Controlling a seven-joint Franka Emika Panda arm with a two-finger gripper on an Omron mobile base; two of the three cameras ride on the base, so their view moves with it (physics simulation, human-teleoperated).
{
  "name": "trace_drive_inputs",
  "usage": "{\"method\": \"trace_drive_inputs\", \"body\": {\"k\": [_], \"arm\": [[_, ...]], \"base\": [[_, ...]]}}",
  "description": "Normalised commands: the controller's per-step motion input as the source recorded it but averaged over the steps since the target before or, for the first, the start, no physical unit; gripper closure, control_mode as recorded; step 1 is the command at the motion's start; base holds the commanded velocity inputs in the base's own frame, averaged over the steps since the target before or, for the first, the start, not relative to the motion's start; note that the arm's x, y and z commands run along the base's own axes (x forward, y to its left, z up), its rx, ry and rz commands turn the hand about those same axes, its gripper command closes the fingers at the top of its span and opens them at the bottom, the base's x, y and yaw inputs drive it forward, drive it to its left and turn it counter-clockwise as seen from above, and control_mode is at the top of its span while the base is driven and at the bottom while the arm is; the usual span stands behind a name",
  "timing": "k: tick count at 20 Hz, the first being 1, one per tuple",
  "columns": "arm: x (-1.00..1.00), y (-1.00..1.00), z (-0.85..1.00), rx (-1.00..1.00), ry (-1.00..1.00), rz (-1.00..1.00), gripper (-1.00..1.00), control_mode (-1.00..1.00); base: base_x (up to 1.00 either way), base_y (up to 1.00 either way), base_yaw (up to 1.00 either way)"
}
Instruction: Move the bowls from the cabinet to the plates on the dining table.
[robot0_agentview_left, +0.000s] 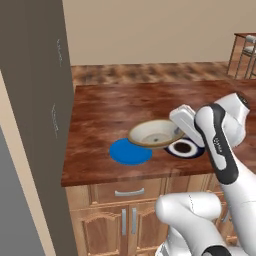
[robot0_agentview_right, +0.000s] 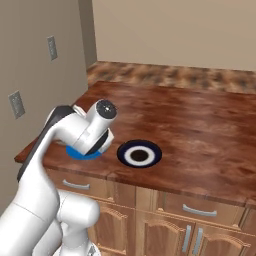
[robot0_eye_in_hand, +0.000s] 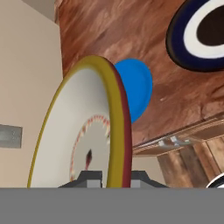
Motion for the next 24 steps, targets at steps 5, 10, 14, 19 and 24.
{"method": "trace_drive_inputs", "body": {"k": [5, 10, 14, 19, 24], "arm": [[0.37, 0.03, -0.04, 0.0, 0.05, 0.0, 1.0, -1.0], [0.29, 0.11, -0.24, 0.0, 0.05, 0.0, 1.0, -1.0], [0.43, 0.15, -0.33, 0.0, 0.02, 0.0, 1.0, -1.0], [0.43, 0.17, -0.24, 0.0, 0.01, 0.0, 1.0, -1.0], [0.42, 0.11, -0.33, 0.0, 0.0, 0.0, 1.0, -1.0]], "base": [[0.0, 0.0, 0.0], [0.0, 0.0, 0.0], [0.0, 0.0, 0.0], [0.0, 0.0, 0.0], [0.0, 0.0, 0.0]]}}
